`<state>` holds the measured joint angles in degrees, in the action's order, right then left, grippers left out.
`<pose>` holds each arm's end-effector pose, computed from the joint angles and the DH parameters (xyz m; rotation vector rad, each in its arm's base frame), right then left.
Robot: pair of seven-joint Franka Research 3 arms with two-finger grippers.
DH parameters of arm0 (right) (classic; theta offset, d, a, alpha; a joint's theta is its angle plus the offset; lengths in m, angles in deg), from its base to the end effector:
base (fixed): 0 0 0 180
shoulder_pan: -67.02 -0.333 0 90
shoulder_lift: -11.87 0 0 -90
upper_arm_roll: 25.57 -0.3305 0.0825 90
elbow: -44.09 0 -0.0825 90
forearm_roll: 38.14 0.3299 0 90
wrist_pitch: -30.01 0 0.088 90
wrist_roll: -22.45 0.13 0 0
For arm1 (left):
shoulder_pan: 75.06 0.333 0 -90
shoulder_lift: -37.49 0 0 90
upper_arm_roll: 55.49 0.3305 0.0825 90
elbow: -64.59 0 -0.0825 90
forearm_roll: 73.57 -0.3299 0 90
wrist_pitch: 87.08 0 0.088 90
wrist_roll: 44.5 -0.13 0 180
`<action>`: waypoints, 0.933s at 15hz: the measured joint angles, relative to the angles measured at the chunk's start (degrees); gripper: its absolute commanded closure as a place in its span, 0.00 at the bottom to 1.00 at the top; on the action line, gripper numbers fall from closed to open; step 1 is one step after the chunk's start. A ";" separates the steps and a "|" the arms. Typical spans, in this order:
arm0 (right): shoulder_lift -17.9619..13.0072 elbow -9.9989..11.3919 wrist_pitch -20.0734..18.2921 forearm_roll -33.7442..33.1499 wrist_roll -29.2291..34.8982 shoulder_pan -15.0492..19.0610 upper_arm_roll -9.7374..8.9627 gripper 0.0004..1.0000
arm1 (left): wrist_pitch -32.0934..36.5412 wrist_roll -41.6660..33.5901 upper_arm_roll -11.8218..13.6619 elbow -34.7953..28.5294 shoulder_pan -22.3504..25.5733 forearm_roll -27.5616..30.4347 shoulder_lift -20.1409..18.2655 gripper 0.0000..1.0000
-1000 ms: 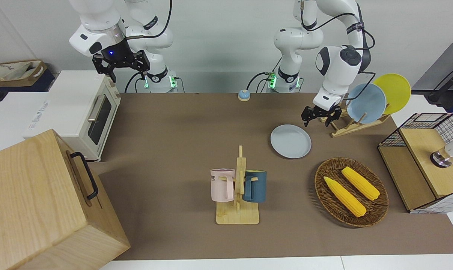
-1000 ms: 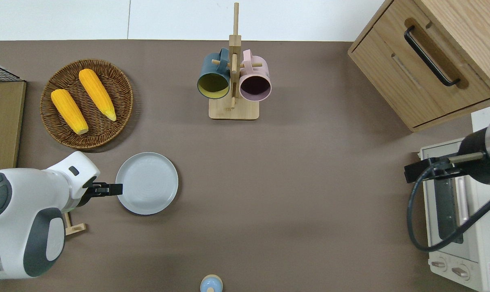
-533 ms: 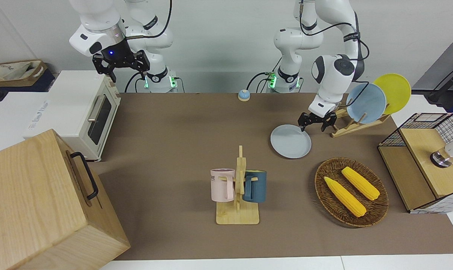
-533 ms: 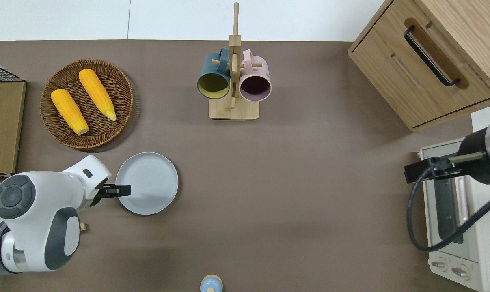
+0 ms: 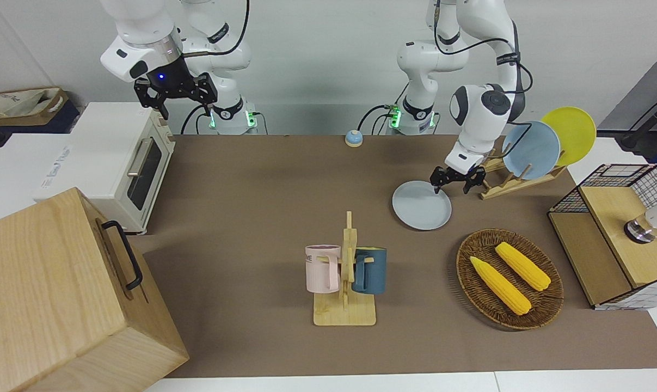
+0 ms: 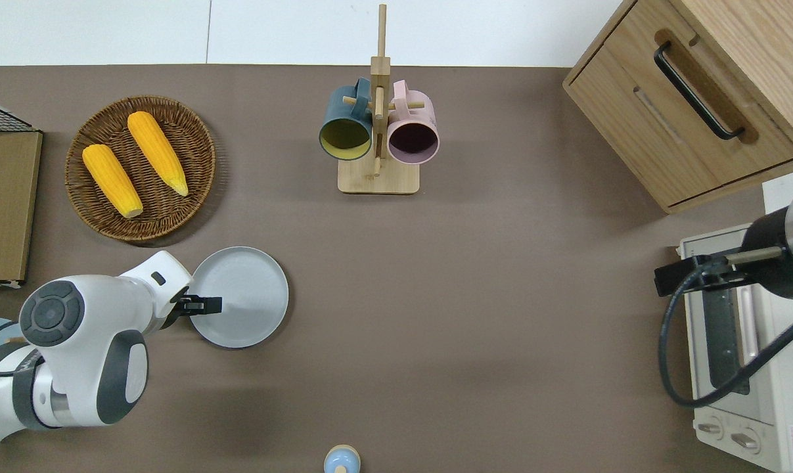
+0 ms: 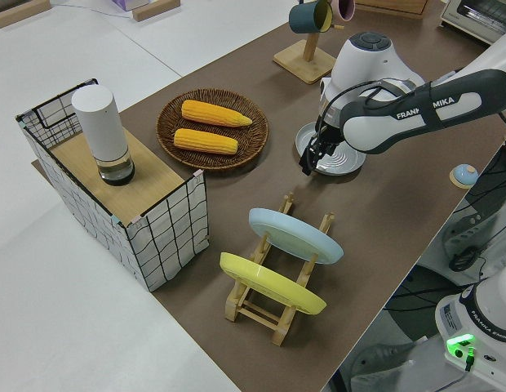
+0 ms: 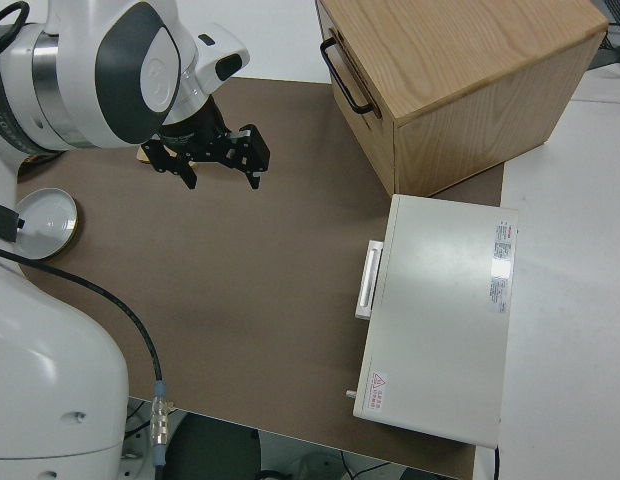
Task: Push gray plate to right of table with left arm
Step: 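Lower the left gripper onto the gray plate rim and hook it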
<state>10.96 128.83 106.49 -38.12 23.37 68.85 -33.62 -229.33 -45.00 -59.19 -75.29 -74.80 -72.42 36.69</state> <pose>0.4642 0.0513 0.6420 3.1220 0.1443 -0.2004 0.4505 -0.0273 0.3444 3.1261 -0.0833 0.0860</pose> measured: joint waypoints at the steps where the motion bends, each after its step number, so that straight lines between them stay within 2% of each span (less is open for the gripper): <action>1: 0.00 0.00 0.00 0.00 0.00 0.00 0.00 0.02 | -0.53 0.00 0.00 0.00 0.00 0.00 0.41 0.01; 12: 0.00 0.00 0.00 0.00 0.00 0.00 0.00 0.02 | -2.03 -0.01 0.00 -0.01 0.00 0.00 1.93 0.02; 14: 0.00 0.00 0.00 0.00 0.00 0.00 0.00 0.02 | -2.48 -0.01 0.00 -0.01 0.00 0.00 2.43 0.18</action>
<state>10.96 128.83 106.49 -38.12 23.37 68.85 -33.62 -231.81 -45.01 -59.19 -75.29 -74.80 -72.42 39.12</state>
